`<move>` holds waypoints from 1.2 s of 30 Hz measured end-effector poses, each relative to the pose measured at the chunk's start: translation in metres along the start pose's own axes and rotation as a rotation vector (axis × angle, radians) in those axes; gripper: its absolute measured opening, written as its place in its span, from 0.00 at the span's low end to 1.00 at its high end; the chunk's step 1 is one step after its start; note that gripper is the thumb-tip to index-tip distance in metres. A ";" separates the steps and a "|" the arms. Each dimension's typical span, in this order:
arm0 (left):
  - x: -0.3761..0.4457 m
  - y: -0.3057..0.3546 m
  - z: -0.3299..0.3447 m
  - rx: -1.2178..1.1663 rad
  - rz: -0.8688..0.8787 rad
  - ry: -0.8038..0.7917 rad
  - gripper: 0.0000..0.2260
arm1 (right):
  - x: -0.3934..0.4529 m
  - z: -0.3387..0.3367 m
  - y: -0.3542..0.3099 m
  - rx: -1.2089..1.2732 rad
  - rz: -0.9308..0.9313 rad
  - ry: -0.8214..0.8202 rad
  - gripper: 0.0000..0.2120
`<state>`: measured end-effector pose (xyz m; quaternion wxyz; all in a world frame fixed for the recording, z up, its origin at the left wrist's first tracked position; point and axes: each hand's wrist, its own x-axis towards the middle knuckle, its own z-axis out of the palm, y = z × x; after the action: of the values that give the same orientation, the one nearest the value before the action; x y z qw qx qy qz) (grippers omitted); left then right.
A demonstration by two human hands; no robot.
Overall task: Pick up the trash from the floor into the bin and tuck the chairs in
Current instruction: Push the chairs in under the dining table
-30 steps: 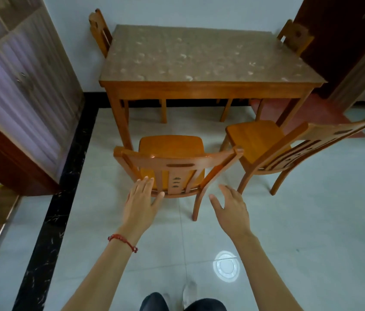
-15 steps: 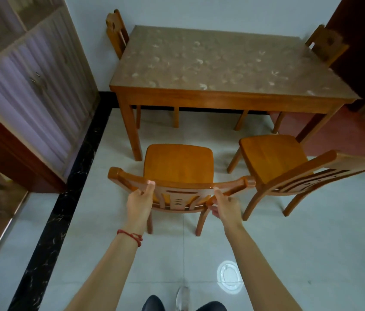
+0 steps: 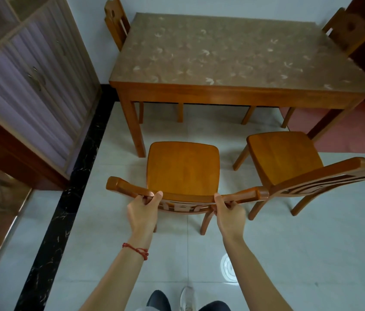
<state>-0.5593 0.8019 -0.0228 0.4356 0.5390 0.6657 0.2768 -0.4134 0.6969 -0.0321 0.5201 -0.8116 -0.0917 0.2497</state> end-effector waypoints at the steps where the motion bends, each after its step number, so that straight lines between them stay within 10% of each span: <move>1: 0.002 0.000 0.001 -0.012 0.000 0.004 0.12 | 0.002 0.000 0.000 0.005 -0.004 0.003 0.15; 36: 0.085 0.063 0.065 -0.193 0.012 0.012 0.11 | 0.116 0.029 -0.051 0.008 -0.058 -0.034 0.10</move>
<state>-0.4756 0.8937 -0.0239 0.4799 0.4968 0.6353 0.3454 -0.3228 0.7903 -0.0325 0.5290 -0.8020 -0.1231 0.2485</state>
